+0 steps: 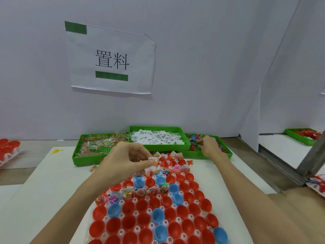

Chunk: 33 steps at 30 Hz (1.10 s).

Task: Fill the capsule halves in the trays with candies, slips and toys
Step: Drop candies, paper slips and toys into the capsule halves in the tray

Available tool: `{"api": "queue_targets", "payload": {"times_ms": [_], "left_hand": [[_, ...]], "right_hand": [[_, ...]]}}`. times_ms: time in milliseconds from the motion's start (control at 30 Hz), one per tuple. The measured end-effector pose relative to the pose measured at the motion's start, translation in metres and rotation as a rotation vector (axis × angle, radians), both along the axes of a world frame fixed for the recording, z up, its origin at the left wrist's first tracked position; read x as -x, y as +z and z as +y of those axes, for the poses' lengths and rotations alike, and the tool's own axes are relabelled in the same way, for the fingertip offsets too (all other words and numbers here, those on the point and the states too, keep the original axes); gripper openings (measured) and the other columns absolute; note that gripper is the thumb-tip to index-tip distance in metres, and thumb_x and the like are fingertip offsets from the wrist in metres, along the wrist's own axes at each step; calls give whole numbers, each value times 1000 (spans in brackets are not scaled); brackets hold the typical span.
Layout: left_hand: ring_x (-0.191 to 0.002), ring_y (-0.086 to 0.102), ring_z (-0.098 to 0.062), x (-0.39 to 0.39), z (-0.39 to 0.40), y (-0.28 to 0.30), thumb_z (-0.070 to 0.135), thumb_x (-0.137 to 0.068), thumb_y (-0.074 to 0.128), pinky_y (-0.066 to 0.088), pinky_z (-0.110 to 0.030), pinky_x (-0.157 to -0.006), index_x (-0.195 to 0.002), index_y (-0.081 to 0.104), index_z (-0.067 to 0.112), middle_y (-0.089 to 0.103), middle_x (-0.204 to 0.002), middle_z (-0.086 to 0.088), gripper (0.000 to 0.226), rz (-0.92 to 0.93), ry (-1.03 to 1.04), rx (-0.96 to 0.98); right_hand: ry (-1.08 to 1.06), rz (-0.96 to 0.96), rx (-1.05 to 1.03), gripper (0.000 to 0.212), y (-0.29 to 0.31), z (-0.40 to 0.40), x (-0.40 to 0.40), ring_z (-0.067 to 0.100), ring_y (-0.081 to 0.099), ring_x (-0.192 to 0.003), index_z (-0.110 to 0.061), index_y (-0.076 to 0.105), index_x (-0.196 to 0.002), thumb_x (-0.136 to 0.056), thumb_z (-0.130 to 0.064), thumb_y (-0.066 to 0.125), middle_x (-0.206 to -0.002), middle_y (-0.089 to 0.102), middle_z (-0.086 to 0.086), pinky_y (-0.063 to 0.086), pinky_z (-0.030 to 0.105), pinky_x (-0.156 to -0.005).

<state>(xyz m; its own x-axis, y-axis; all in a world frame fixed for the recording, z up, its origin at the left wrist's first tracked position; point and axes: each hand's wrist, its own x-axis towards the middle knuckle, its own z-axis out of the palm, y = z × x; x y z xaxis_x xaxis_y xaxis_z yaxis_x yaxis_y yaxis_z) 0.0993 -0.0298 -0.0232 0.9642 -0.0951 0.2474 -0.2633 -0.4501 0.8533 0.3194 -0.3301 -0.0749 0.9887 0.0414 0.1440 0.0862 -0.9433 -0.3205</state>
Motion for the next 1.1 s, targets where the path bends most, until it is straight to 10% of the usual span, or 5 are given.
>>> {"api": "queue_targets", "payload": {"times_ms": [400, 700, 1100], "left_hand": [[-66, 75, -20, 0, -3, 0, 28, -83, 85, 65, -42, -71, -88, 78, 18, 78, -78, -1, 13, 15, 10, -22], [-72, 74, -7, 8, -26, -5, 33, -78, 87, 59, -22, -71, -87, 81, 21, 78, -75, 8, 16, -94, 44, 10], [-67, 73, 3, 16, -52, -20, 28, -76, 90, 55, -9, -66, -82, 79, 20, 76, -69, 15, 15, -189, 127, -4]], "right_hand": [[-34, -144, 65, 21, 1, 1, -6, 33, 70, -84, 5, 72, -92, -100, -11, 61, -85, 72, 17, 57, 42, -79], [198, -187, -752, 6, 41, 35, 104, 2, 68, -71, -19, 78, -93, -93, -22, 73, -78, 75, -7, 51, 13, -62], [524, 13, -801, 7, 37, 53, 199, 8, 74, -87, -29, 81, -92, -92, -29, 75, -88, 78, -8, 58, 19, -77]]}}
